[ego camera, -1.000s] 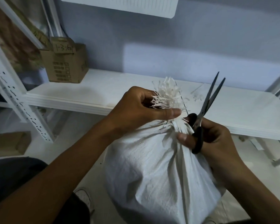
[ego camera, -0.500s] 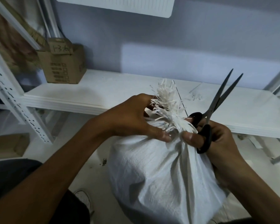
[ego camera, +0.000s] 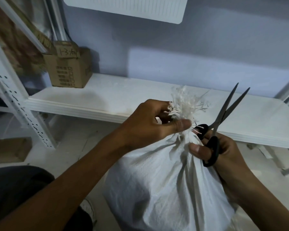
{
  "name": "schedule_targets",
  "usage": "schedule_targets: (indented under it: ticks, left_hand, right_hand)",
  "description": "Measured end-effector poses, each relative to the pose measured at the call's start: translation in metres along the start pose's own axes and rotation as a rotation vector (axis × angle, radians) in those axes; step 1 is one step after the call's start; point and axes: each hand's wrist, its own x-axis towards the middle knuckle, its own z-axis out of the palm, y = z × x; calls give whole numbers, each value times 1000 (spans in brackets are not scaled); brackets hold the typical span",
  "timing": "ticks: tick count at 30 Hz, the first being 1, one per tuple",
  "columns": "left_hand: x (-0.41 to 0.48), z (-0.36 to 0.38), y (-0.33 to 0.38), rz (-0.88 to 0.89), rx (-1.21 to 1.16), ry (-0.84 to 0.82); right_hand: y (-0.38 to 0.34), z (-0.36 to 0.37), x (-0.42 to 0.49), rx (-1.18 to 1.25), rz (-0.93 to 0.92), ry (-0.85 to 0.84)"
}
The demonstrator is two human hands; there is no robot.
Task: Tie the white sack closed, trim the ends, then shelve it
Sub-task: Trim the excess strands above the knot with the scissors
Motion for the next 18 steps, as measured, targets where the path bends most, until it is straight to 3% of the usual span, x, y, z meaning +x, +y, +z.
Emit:
schedule_targets:
  ticks: [5, 11, 18]
  left_hand:
    - [-3, 2, -1, -90, -30, 79]
    - [-1, 3, -3, -127, 4, 227]
    - [-1, 3, -3, -159, 53, 251]
  right_hand:
    - [-8, 2, 0, -321, -146, 100]
    - [-13, -9, 1, -646, -181, 171]
    - [-11, -12, -3, -841, -88, 136]
